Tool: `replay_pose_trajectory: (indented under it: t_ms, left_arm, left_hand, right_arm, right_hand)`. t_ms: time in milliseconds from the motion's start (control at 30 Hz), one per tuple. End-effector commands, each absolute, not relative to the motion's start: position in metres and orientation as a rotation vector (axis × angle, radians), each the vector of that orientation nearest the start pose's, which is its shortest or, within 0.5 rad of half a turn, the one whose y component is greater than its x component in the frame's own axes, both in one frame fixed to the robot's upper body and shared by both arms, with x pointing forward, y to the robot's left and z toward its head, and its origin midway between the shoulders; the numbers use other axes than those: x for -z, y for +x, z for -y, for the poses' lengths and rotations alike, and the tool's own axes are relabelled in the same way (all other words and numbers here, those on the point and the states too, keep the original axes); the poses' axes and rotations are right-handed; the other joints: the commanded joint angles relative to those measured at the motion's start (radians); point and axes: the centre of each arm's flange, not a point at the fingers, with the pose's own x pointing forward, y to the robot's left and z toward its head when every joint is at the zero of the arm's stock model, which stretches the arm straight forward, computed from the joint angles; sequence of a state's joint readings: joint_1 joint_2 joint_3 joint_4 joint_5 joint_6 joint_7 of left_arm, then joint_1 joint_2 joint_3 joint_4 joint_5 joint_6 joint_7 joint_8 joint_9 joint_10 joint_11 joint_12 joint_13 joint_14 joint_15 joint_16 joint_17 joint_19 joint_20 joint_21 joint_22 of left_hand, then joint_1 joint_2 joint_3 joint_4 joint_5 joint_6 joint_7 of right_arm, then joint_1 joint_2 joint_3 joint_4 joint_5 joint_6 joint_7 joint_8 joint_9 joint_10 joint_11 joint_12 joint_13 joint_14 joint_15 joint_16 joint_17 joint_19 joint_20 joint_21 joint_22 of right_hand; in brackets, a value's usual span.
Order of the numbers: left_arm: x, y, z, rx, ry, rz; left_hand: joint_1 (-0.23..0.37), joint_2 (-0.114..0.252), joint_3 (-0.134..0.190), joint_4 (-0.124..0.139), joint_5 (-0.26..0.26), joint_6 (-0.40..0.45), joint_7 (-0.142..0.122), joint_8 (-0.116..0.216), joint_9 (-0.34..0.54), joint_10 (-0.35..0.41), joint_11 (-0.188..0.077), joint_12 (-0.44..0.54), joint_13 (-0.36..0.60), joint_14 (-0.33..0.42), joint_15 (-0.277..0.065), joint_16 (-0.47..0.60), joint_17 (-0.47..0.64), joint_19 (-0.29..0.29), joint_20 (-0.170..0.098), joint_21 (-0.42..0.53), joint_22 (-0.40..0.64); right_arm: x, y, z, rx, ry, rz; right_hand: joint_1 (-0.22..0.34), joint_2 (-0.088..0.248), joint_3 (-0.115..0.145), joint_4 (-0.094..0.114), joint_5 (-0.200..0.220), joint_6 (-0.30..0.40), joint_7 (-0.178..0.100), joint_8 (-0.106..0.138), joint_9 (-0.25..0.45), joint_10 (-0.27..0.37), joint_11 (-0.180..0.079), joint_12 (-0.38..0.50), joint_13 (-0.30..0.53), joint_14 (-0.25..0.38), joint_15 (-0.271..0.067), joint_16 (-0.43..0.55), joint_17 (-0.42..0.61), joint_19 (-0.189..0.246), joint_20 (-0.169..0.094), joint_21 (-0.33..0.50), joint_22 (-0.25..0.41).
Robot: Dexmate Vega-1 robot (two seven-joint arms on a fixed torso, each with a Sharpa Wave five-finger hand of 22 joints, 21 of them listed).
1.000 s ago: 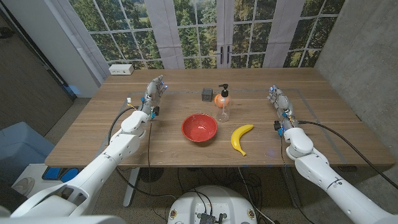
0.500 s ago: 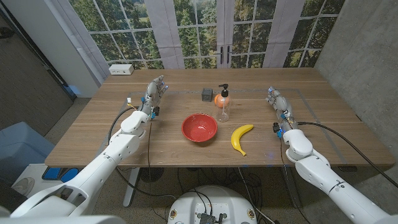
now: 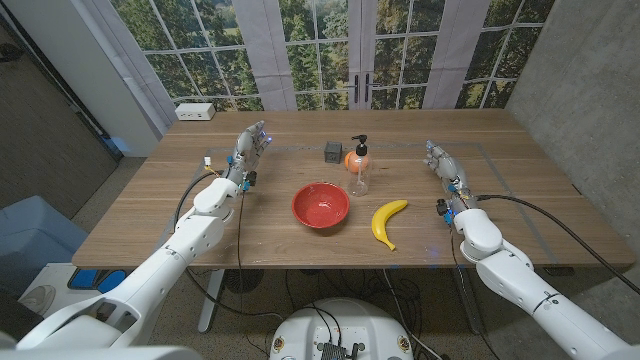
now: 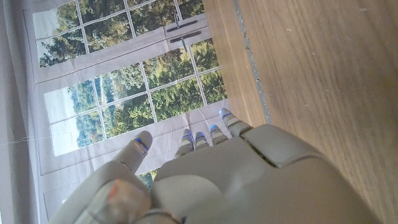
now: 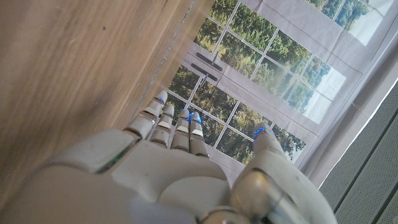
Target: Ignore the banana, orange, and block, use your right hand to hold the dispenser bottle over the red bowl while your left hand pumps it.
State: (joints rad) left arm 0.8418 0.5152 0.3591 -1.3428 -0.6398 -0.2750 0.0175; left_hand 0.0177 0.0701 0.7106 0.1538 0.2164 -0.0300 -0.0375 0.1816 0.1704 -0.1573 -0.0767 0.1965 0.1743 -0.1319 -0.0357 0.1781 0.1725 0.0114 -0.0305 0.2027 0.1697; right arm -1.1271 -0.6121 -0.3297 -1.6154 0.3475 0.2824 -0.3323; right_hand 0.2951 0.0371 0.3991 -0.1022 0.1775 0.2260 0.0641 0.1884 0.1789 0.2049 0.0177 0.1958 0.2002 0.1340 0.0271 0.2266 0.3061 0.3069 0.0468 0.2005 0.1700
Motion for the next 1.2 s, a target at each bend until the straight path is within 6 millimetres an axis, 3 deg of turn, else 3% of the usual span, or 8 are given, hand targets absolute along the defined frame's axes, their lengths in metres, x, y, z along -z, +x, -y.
replay_pose_trajectory:
  t_ms: [33, 367, 700, 1200]
  left_arm:
    - [0.011, 0.646, -0.289, 0.189, -0.041, 0.614]
    - [0.010, 0.641, -0.287, 0.187, -0.033, 0.609]
    - [0.009, 0.633, -0.285, 0.175, -0.029, 0.609]
    - [0.010, 0.627, -0.287, 0.163, -0.037, 0.597]
  left_hand:
    - [0.007, 0.092, 0.003, -0.003, 0.007, 0.006, 0.001, 0.005, 0.001, 0.007, 0.004, 0.005, 0.003, 0.008, -0.054, 0.008, 0.001, 0.009, -0.068, 0.004, 0.002]
    - [0.006, 0.093, 0.003, -0.002, 0.007, 0.011, 0.001, 0.005, 0.001, 0.011, 0.004, 0.005, 0.003, 0.013, -0.053, 0.009, 0.001, 0.013, -0.066, 0.004, 0.002]
    - [0.006, 0.093, 0.003, -0.002, 0.007, 0.016, 0.001, 0.005, 0.001, 0.016, 0.002, 0.005, 0.003, 0.020, -0.054, 0.009, 0.002, 0.017, -0.066, 0.004, 0.002]
    - [0.005, 0.092, 0.002, -0.001, 0.008, 0.021, 0.003, 0.004, 0.001, 0.023, 0.003, 0.005, 0.003, 0.027, -0.053, 0.009, 0.002, 0.021, -0.066, 0.002, 0.002]
  right_arm:
    - [0.078, 0.580, 0.286, -0.007, -0.257, 0.646]
    - [0.072, 0.584, 0.283, -0.049, -0.301, 0.661]
    - [0.070, 0.592, 0.278, -0.115, -0.326, 0.674]
    - [0.069, 0.599, 0.269, -0.165, -0.349, 0.713]
  right_hand:
    - [-0.003, -0.021, -0.004, -0.006, -0.004, -0.002, 0.003, 0.000, 0.006, -0.002, 0.003, -0.001, 0.003, 0.001, 0.007, -0.004, 0.000, 0.002, 0.000, 0.002, 0.005]
    - [-0.014, -0.041, -0.016, -0.013, -0.006, -0.005, 0.005, 0.001, 0.006, 0.001, 0.006, 0.002, 0.004, 0.006, -0.001, -0.001, -0.001, 0.008, -0.005, 0.003, 0.006]
    - [-0.020, -0.046, -0.023, -0.019, -0.006, -0.004, 0.010, 0.004, 0.007, -0.001, 0.005, 0.002, 0.004, -0.017, -0.005, -0.009, -0.003, -0.019, 0.006, -0.007, 0.006]
    - [-0.024, -0.047, -0.027, -0.023, -0.004, -0.003, 0.014, 0.005, 0.007, 0.005, 0.013, 0.005, 0.005, -0.006, -0.005, -0.004, -0.005, -0.005, -0.010, -0.001, 0.007]
